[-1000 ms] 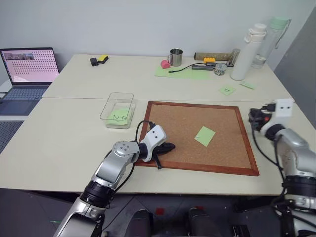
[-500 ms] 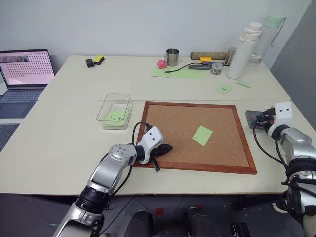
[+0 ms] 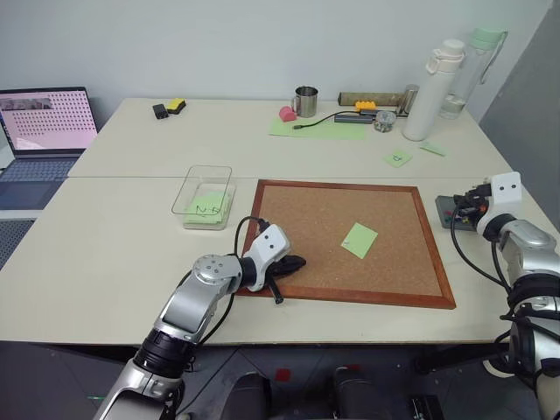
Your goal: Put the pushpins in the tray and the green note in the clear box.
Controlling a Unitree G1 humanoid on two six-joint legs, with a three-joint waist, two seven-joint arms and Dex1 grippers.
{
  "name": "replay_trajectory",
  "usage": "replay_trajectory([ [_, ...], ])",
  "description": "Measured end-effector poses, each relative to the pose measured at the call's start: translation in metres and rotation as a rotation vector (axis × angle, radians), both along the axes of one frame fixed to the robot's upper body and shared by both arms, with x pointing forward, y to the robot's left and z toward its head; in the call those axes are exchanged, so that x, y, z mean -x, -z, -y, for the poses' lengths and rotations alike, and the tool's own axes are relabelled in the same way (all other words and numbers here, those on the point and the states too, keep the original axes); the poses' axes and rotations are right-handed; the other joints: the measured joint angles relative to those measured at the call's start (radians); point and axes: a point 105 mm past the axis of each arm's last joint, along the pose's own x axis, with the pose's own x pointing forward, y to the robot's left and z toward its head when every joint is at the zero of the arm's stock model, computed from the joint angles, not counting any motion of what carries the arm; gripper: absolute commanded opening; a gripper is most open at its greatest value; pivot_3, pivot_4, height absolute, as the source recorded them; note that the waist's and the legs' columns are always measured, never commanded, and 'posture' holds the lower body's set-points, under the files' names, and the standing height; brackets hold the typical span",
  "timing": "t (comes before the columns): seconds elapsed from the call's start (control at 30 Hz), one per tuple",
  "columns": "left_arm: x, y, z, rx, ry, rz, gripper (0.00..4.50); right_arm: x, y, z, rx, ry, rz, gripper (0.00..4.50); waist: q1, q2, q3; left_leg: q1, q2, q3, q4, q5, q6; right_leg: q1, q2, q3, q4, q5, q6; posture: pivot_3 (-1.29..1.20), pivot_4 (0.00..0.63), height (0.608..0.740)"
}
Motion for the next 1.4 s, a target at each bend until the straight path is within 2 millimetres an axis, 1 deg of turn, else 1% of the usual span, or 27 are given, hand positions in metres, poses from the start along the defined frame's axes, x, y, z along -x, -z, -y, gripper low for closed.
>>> replay_trajectory([
  [0.1, 0.000, 0.000, 0.000, 0.000, 0.000, 0.000, 0.00, 0.001, -0.004, 0.003, 0.085, -0.006, 0.000, 1.30, 0.001, 0.000, 0.000, 0.000, 0.000, 0.000, 0.000, 0.000, 0.000, 0.000, 0.000, 0.000, 0.000, 0.000, 0.000, 0.00, 0.150, 0.740],
  [0.13, 0.000, 0.000, 0.000, -0.001, 0.000, 0.000, 0.00, 0.001, -0.004, 0.004, 0.086, -0.002, 0.002, 1.30, 0.001, 0.000, 0.000, 0.000, 0.000, 0.000, 0.000, 0.000, 0.000, 0.000, 0.000, 0.000, 0.000, 0.000, 0.000, 0.00, 0.150, 0.740],
  [0.17, 0.000, 0.000, 0.000, -0.001, 0.000, 0.000, 0.00, 0.001, -0.004, 0.005, 0.080, 0.004, 0.002, 1.30, 0.001, 0.000, 0.000, 0.000, 0.000, 0.000, 0.000, 0.000, 0.000, 0.000, 0.000, 0.000, 0.000, 0.000, 0.000, 0.00, 0.150, 0.740],
  [0.23, -0.001, 0.000, 0.000, -0.001, 0.000, 0.000, 0.00, 0.000, -0.001, 0.006, -0.041, 0.032, 0.008, 1.30, 0.001, 0.000, 0.000, 0.000, 0.000, 0.000, 0.000, 0.000, 0.000, 0.000, 0.000, 0.000, 0.000, 0.000, 0.000, 0.00, 0.150, 0.740],
  [0.3, -0.001, 0.000, 0.000, -0.001, 0.001, 0.001, 0.00, 0.001, 0.001, 0.006, -0.075, 0.037, 0.004, 1.30, 0.001, 0.000, 0.000, 0.000, 0.000, 0.000, 0.001, 0.000, 0.000, 0.000, 0.000, 0.000, 0.000, 0.000, 0.000, 0.00, 0.150, 0.740],
  [0.47, -0.001, 0.000, 0.000, -0.001, 0.000, 0.001, 0.00, 0.000, -0.003, 0.007, -0.095, 0.043, 0.015, 1.30, 0.001, 0.000, 0.000, 0.000, 0.000, 0.000, 0.000, 0.000, 0.000, 0.000, 0.000, 0.000, 0.000, 0.000, 0.000, 0.00, 0.150, 0.740],
  [0.53, -0.001, 0.000, 0.000, -0.001, 0.000, 0.001, 0.00, -0.001, -0.006, 0.002, -0.090, 0.013, 0.024, 1.30, 0.001, 0.000, 0.000, 0.000, 0.000, 0.000, 0.001, 0.000, 0.000, 0.000, 0.000, 0.000, 0.000, 0.000, 0.000, 0.00, 0.150, 0.740],
  [0.6, -0.001, 0.000, 0.000, -0.002, -0.001, 0.001, 0.00, -0.001, -0.012, -0.016, -0.098, -0.082, 0.056, 1.30, 0.000, 0.000, 0.000, 0.000, 0.000, -0.001, 0.000, 0.000, 0.000, 0.000, 0.000, 0.000, 0.000, 0.000, 0.000, 0.00, 0.150, 0.740],
  [0.63, -0.001, 0.000, -0.001, -0.002, -0.002, 0.001, 0.00, 0.000, -0.016, -0.040, -0.118, -0.191, 0.080, 1.30, 0.000, 0.000, 0.000, 0.000, 0.001, -0.001, 0.001, 0.000, 0.000, 0.001, 0.000, 0.000, 0.001, 0.000, 0.000, 0.00, 0.150, 0.740],
  [0.67, -0.001, 0.000, 0.000, -0.002, -0.001, 0.002, 0.00, 0.002, -0.016, -0.050, -0.134, -0.233, 0.087, 1.30, 0.001, 0.000, 0.000, 0.000, 0.001, -0.001, 0.000, 0.000, 0.000, 0.001, 0.000, -0.001, 0.001, 0.000, 0.000, 0.00, 0.150, 0.740],
  [0.7, -0.001, 0.000, 0.000, -0.002, 0.000, 0.001, 0.00, 0.005, -0.015, -0.067, -0.158, -0.299, 0.083, 1.30, 0.002, 0.000, 0.000, 0.000, 0.001, -0.002, 0.001, 0.000, 0.000, 0.001, 0.000, -0.001, 0.001, 0.000, 0.000, 0.00, 0.150, 0.740],
  [0.73, -0.001, 0.000, 0.001, 0.000, 0.002, 0.000, 0.00, 0.014, -0.015, -0.091, -0.191, -0.388, 0.084, 1.30, 0.003, 0.000, 0.000, 0.000, 0.001, -0.003, 0.001, 0.000, 0.000, 0.001, 0.000, -0.002, 0.002, 0.000, 0.000, 0.00, 0.150, 0.740],
  [0.8, -0.001, 0.000, 0.001, 0.000, 0.003, 0.001, 0.00, 0.028, -0.010, -0.126, -0.224, -0.508, 0.055, 1.30, 0.005, 0.001, 0.000, -0.001, 0.001, -0.004, 0.001, 0.000, 0.000, 0.000, 0.000, -0.003, 0.002, 0.000, 0.000, 0.00, 0.150, 0.740],
  [0.83, -0.001, 0.000, 0.001, 0.001, 0.003, 0.000, 0.00, 0.038, -0.006, -0.147, -0.240, -0.582, 0.034, 1.30, 0.005, 0.001, 0.000, -0.001, 0.001, -0.004, 0.001, 0.000, 0.000, 0.000, 0.000, -0.003, 0.002, 0.000, 0.000, 0.00, 0.150, 0.740],
  [0.87, -0.001, 0.000, 0.002, 0.001, 0.004, 0.000, 0.00, 0.046, -0.004, -0.160, -0.250, -0.610, 0.019, 1.30, 0.005, 0.001, 0.000, -0.001, 0.001, -0.005, 0.001, 0.000, 0.000, 0.000, 0.000, -0.003, 0.002, 0.000, 0.000, 0.00, 0.150, 0.740],
  [0.93, -0.002, 0.000, 0.001, 0.000, 0.000, -0.001, 0.00, 0.060, 0.003, -0.192, -0.270, -0.692, -0.016, 1.30, 0.005, 0.001, 0.000, -0.001, 0.001, -0.008, 0.001, 0.000, 0.000, 0.000, 0.000, -0.003, 0.002, 0.000, 0.000, 0.00, 0.150, 0.740],
  [0.97, -0.002, 0.001, 0.001, 0.000, 0.000, -0.001, 0.00, 0.064, 0.006, -0.202, -0.287, -0.702, -0.024, 1.30, 0.005, 0.001, 0.000, -0.001, 0.001, -0.008, 0.001, 0.000, 0.000, 0.000, 0.000, -0.003, 0.001, 0.000, 0.000, 0.00, 0.150, 0.740],
  [1.03, -0.002, 0.001, 0.001, 0.000, 0.000, -0.001, 0.00, 0.067, 0.009, -0.216, -0.310, -0.713, -0.032, 1.30, 0.005, 0.001, 0.000, -0.001, 0.000, -0.009, 0.002, 0.000, 0.000, 0.000, 0.000, -0.002, 0.001, 0.000, 0.000, 0.00, 0.150, 0.740],
  [1.1, -0.002, 0.001, 0.001, 0.000, 0.000, -0.001, 0.00, 0.067, 0.013, -0.221, -0.308, -0.706, -0.043, 1.30, 0.005, 0.000, -0.001, -0.001, 0.000, -0.009, 0.002, 0.000, 0.000, 0.000, 0.000, -0.003, 0.001, 0.000, 0.000, 0.00, 0.150, 0.740],
  [1.27, -0.002, 0.000, 0.001, -0.001, 0.002, -0.001, 0.00, 0.065, 0.030, -0.223, -0.299, -0.674, -0.089, 1.30, 0.005, 0.000, -0.001, -0.001, 0.000, -0.010, 0.002, 0.000, 0.000, 0.000, 0.000, -0.004, 0.001, 0.000, 0.000, 0.00, 0.150, 0.740],
  [1.4, -0.002, 0.000, 0.001, -0.001, 0.002, -0.001, 0.00, 0.064, 0.045, -0.228, -0.278, -0.660, -0.128, 1.30, 0.005, 0.000, -0.001, -0.001, 0.000, -0.010, 0.002, 0.000, 0.000, 0.000, 0.000, -0.003, 0.001, 0.000, 0.000, 0.00, 0.150, 0.740],
])
